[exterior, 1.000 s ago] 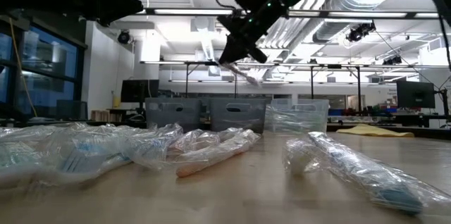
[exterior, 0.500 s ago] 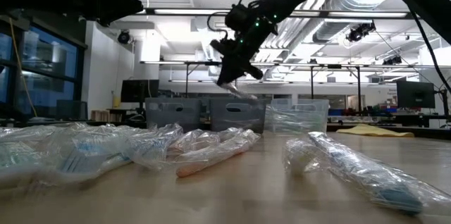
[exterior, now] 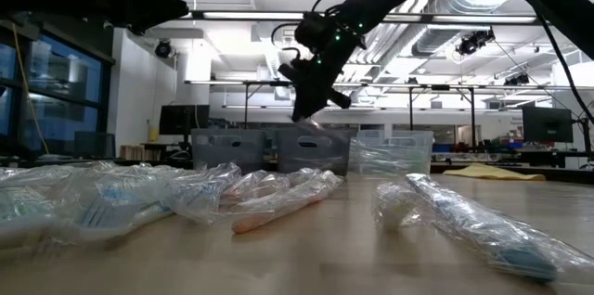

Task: Pick & Place Toothbrushes
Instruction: Put the orange toothbrush into the right black bin, then put the blue toothbrush into the left black bin

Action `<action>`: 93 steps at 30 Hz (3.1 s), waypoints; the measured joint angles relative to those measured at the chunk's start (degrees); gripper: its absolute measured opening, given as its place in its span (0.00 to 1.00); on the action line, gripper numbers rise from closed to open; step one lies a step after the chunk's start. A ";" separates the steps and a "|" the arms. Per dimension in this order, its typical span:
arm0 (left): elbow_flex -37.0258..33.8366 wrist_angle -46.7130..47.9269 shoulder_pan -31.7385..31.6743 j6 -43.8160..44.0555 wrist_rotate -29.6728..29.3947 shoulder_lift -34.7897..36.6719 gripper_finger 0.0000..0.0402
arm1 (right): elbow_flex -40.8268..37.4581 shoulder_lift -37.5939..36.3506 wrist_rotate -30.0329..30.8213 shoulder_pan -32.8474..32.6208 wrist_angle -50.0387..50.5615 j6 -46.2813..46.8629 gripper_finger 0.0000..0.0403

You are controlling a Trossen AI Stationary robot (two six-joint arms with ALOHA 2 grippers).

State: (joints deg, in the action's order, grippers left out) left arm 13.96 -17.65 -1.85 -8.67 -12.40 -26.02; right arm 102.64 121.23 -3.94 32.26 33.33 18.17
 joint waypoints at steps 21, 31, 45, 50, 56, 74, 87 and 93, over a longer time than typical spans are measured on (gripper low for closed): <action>0.00 0.84 0.00 0.00 0.00 0.00 0.25 | 0.03 -2.88 -2.39 -1.03 10.84 1.25 0.45; 0.00 0.79 0.00 0.00 0.00 0.00 0.25 | 0.03 -9.40 4.83 -9.85 24.91 1.64 0.41; 0.00 0.90 0.00 0.09 0.00 0.00 0.25 | -2.75 -10.14 11.42 -30.54 39.95 0.00 0.37; 0.00 0.88 0.00 0.20 0.00 0.01 0.25 | -6.87 -10.12 11.65 -37.35 38.29 -1.50 0.37; 0.00 0.88 0.00 0.33 0.00 0.02 0.25 | -12.39 -10.12 12.08 -44.09 36.46 -2.60 0.37; 0.00 1.25 0.00 1.45 0.00 0.02 0.25 | -16.45 -9.92 18.48 -55.93 34.10 -34.23 0.37; 0.00 1.58 0.00 1.62 1.42 0.02 0.25 | -16.43 -5.64 16.04 -56.64 23.56 -46.55 0.37; 0.00 1.61 0.00 1.61 1.43 0.00 0.25 | -16.56 -3.15 15.50 -56.38 22.54 -46.77 0.37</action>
State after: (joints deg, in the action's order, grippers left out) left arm 13.96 -16.04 -1.85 -7.06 -10.97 -26.02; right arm 86.09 118.08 11.56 -24.12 55.87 -28.60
